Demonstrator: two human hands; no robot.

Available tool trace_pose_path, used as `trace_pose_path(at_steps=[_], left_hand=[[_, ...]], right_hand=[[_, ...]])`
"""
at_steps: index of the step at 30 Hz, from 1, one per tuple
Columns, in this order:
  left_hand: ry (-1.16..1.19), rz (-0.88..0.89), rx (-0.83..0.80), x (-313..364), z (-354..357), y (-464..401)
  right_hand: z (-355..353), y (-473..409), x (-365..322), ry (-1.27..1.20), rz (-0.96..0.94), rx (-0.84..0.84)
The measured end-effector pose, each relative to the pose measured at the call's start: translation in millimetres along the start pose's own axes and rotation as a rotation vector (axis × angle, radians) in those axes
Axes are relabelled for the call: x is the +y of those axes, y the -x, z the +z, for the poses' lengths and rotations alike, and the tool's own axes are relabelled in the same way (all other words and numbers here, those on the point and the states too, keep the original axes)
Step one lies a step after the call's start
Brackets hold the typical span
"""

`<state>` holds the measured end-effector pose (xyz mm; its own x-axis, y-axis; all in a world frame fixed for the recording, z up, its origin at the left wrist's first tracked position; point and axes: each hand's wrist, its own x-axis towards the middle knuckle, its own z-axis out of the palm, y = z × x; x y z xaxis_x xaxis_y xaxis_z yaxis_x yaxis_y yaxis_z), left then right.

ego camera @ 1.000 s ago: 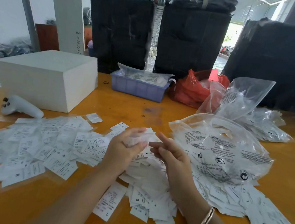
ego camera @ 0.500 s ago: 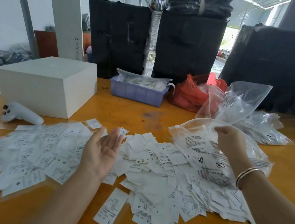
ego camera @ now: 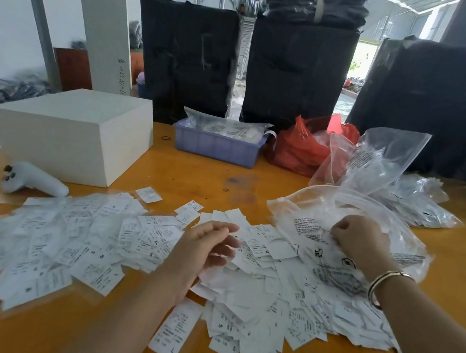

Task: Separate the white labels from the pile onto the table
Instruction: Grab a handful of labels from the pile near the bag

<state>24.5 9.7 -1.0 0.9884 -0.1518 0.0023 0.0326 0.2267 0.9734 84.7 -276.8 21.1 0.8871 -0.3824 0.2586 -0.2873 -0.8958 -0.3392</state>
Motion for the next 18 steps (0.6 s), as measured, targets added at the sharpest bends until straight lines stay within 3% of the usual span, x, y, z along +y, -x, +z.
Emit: trace_pose_path(at_steps=[4,7,11,14,18], left_hand=[[-0.109,0.008,0.008,-2.5,4.7,-1.4],[-0.119,0.009,-0.004,-2.0,5.1,-1.2],[-0.137,0.077,0.004,-0.5,4.1,-1.5],[-0.195,0.116,-0.033,-0.5,3.0,-1.2],[-0.215,0.099,-0.074,-1.0,3.3,-0.8]], right_hand=[[-6.3,6.5,-6.4,-0.383,-0.029,0.133],[-18.1,26.2,-29.4,-0.711,-0.200,0.161],[-17.8,62.8,-64.7,-0.986,-0.455,-0.109],[-4.6,83.4,-83.3,-1.135,-0.414,-0.253],[12.3,95.4,-89.3,-1.172,-0.314,-0.314]])
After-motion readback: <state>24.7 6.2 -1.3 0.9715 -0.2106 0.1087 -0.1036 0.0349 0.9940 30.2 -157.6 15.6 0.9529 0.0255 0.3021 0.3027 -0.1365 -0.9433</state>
